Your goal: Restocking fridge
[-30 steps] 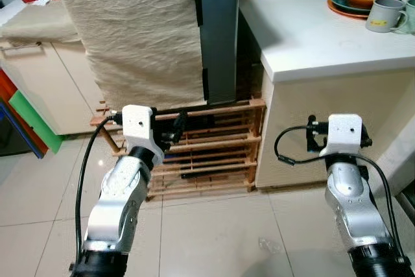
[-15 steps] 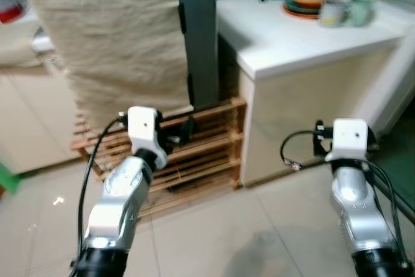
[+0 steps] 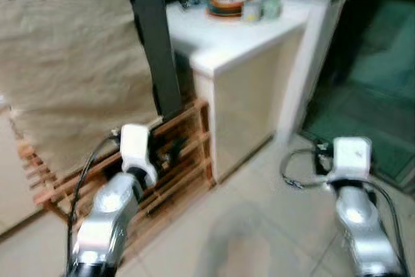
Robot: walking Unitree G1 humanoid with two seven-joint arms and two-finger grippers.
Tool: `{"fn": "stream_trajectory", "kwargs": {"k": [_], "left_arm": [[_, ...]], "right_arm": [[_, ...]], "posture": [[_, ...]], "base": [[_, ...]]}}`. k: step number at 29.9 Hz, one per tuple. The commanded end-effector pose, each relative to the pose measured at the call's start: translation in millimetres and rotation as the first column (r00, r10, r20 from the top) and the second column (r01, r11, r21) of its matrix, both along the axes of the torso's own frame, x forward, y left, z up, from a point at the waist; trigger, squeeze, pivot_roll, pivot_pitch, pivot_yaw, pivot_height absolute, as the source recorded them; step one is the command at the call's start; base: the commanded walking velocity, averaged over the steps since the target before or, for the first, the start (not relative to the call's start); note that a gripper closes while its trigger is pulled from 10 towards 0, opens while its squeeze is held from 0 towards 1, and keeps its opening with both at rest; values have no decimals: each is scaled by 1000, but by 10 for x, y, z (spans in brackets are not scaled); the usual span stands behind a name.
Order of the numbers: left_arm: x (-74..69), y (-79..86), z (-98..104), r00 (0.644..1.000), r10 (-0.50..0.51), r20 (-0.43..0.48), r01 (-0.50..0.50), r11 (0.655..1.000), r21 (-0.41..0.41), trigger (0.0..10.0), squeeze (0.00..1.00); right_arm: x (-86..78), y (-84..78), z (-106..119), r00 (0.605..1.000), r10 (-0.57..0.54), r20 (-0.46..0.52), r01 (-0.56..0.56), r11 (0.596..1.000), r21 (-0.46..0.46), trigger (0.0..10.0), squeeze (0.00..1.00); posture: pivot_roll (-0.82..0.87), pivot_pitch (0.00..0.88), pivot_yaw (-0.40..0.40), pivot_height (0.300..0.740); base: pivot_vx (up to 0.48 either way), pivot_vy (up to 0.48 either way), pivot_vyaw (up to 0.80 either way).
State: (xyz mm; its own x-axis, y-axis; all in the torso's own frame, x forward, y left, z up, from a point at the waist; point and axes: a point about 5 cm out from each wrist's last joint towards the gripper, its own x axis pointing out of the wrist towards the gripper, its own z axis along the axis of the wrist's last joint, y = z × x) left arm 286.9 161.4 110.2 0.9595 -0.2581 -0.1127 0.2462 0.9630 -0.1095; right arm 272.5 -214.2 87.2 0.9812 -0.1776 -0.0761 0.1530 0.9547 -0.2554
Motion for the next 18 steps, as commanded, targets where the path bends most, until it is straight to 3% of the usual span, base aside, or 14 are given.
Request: {"fn": "stream_trajectory", "kwargs": {"k": [1,6,11,18], "left_arm": [[12,-93,84,998,-54,39,54,998,-8,10000,0],[-33,-184,-6,995,-97,18,98,995,-37,10000,0],[-67,-285,-33,992,-127,19,128,991,-43,10000,0],[-55,-229,-39,997,-70,30,72,995,-64,10000,0]], "right_arm": [[10,-20,71,999,-11,31,10,1000,12,10000,0],[17,40,88,998,-23,55,17,994,105,10000,0],[17,58,100,998,3,64,-9,994,107,10000,0],[2,20,99,997,-1,72,-6,995,99,10000,0]], "posture": [[-193,0,98,740],[-198,0,101,740],[-201,0,97,740],[-206,0,96,740]], "base": [[469,0,0],[470,0,0],[472,0,-741],[472,0,-739]]}}
